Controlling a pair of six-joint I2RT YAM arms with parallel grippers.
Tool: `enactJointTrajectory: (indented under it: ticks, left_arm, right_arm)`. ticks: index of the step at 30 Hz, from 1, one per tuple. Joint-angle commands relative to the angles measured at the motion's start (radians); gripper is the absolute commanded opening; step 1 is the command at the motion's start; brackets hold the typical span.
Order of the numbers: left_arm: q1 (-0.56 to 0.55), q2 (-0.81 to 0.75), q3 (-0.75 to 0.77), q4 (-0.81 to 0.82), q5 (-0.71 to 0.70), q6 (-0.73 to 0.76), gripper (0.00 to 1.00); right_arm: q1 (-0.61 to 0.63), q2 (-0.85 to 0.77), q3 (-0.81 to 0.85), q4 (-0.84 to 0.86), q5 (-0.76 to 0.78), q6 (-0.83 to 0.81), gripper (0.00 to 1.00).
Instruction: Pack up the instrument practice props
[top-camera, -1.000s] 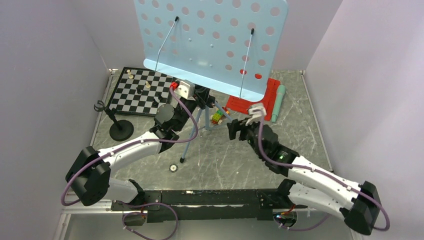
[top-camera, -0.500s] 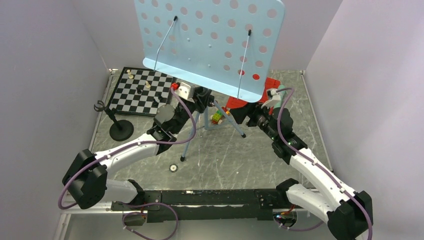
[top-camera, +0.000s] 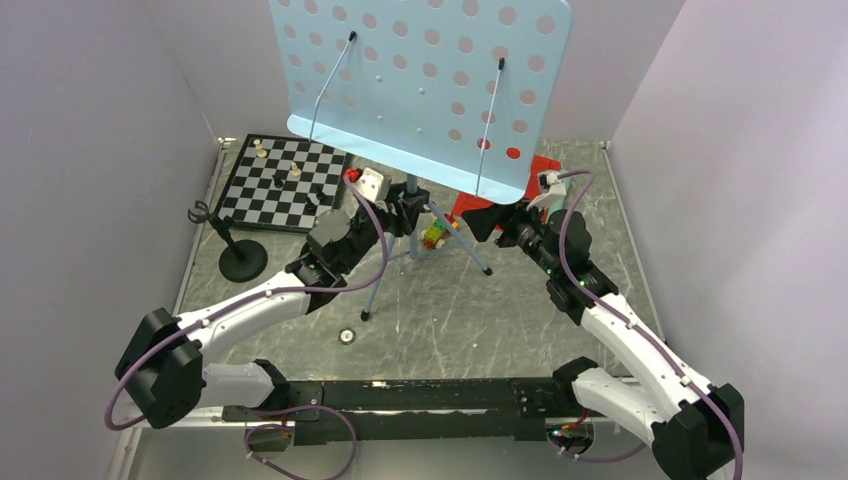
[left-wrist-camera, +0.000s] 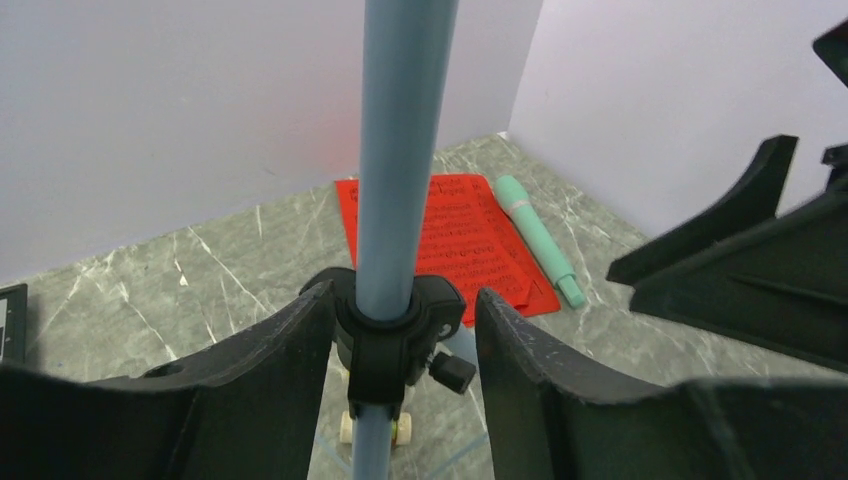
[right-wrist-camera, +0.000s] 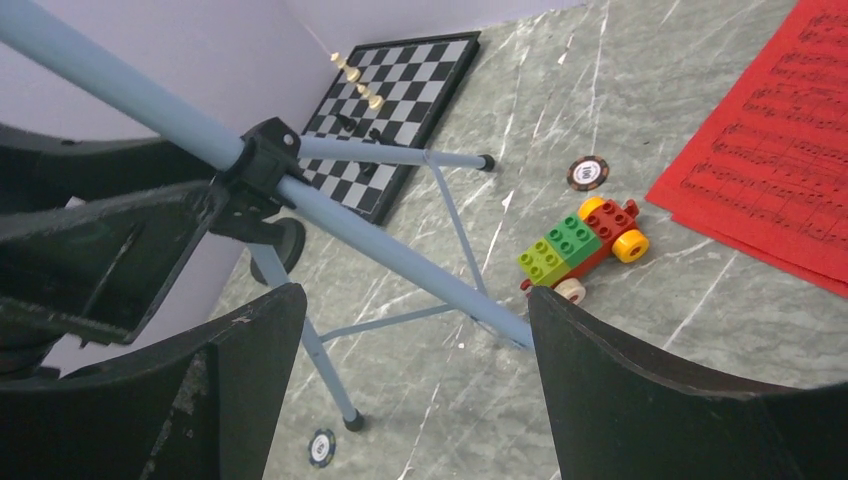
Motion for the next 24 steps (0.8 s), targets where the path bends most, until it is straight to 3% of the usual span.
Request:
enactJointTrajectory:
  ticks: [1, 4, 9, 16, 24]
  left_arm:
    - [-0.005, -0.081, -0.011, -0.065, 0.045, -0.027, 0.59]
    - [-0.010, -0.129, -0.029, -0.090, 0.043, -0.030, 0.61]
    - [-0.017, -0.229, -0.079, -0.159, 0.045, -0.062, 0.63]
    - [-0.022, -0.402, -0.192, -0.301, 0.027, -0.108, 0.63]
    - [-0.022, -0.512, -0.285, -0.379, 0.007, -0.175, 0.63]
  right_arm:
    - [-0.041, 0.034, 0.057, 0.046, -0.015, 0.036, 0.86]
    - [-0.080, 0.073, 0.047, 0.124, -0.035, 0.073, 0.86]
    - [-0.094, 0.113, -0.035, 0.479, -0.086, 0.045, 0.86]
    - [-0.104, 0.286, 0.096, 0.690, -0.379, -0.041, 0.85]
    - [-0.105, 0.488, 0.191, 0.971, -0.530, 0.009, 0.84]
